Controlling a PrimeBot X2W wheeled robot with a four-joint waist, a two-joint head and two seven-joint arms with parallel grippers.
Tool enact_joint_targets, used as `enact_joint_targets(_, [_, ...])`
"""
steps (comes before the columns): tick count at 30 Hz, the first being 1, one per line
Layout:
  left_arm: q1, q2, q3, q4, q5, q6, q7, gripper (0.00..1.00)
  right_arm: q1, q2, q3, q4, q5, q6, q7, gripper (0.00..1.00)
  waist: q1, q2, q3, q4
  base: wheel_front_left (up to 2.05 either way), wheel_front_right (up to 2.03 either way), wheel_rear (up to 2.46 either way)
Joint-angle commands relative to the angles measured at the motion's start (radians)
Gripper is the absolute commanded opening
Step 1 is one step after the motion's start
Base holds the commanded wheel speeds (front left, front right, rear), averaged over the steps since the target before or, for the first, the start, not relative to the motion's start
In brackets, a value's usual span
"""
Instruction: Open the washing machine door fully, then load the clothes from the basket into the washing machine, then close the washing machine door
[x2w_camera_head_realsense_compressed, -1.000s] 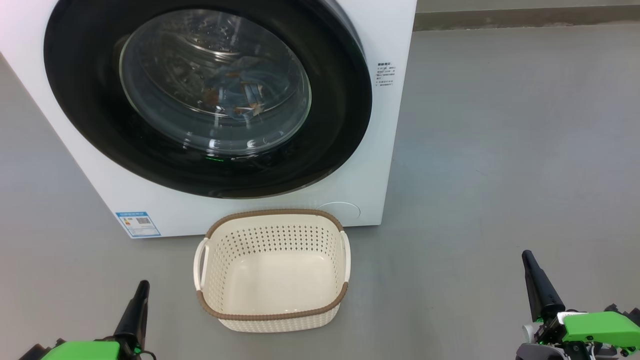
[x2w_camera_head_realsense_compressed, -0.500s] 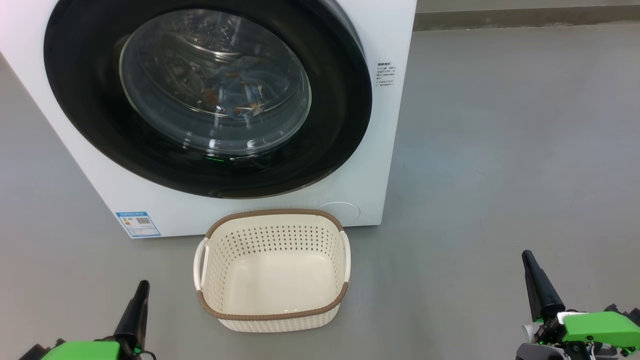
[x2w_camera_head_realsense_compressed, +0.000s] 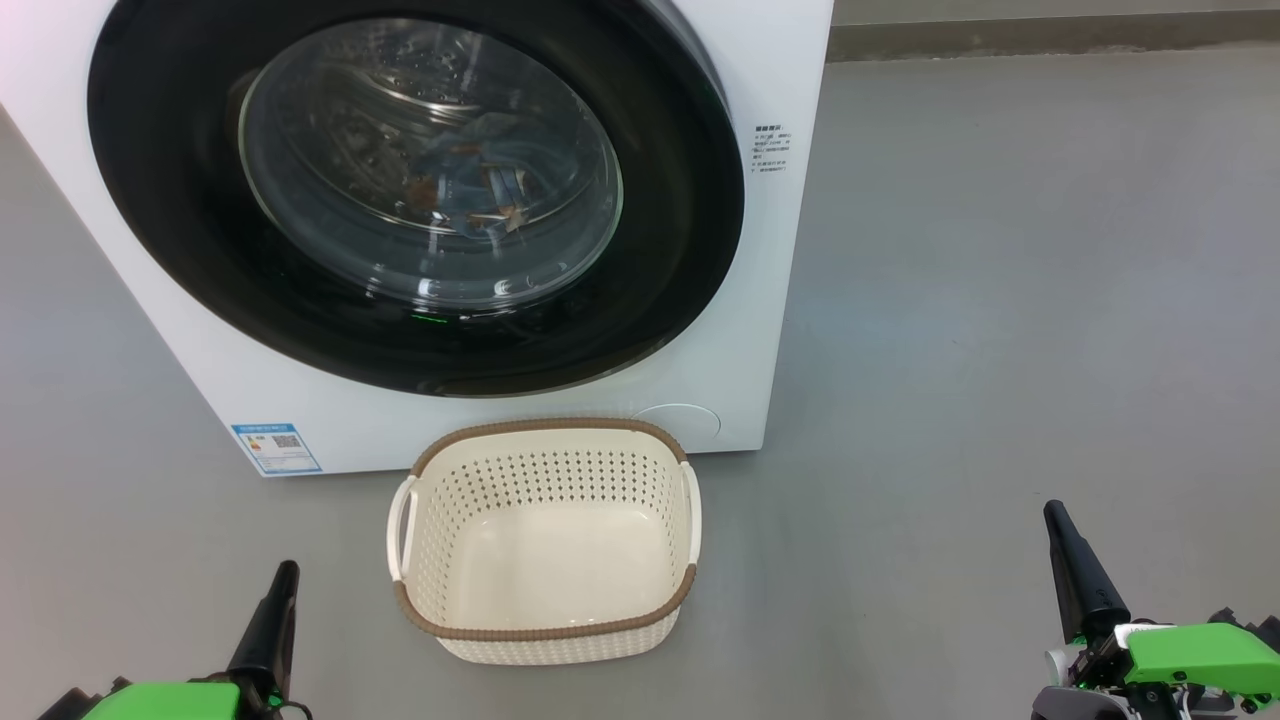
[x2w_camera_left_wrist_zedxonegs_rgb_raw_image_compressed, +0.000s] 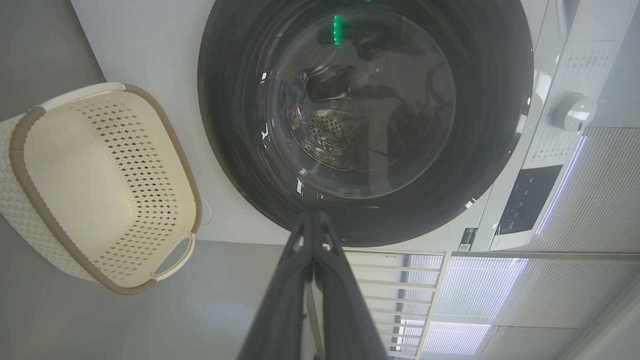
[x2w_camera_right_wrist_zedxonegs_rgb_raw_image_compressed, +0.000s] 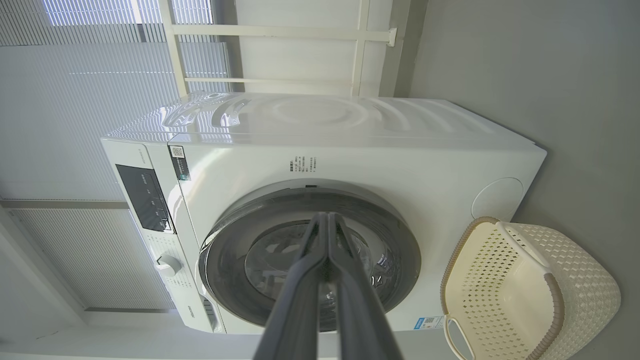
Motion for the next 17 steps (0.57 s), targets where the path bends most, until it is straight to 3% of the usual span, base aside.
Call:
enact_joint_targets(1, [-0.041, 0.013, 0.035, -0.019, -0.005, -0.003, 0.007, 0.0, -0.026, -0.003, 0.022, -0.03, 0.006, -0.001, 0.008, 0.0, 0.0, 0.0, 0.0, 0.0, 0.0, 0.0, 0.0])
enact_joint_targets(17, [-0.041, 0.013, 0.035, -0.019, -0.005, -0.003, 0.007, 0.0, -0.026, -0.003, 0.023, -0.03, 0.006, -0.001, 0.008, 0.0, 0.0, 0.0, 0.0, 0.0, 0.0, 0.0, 0.0])
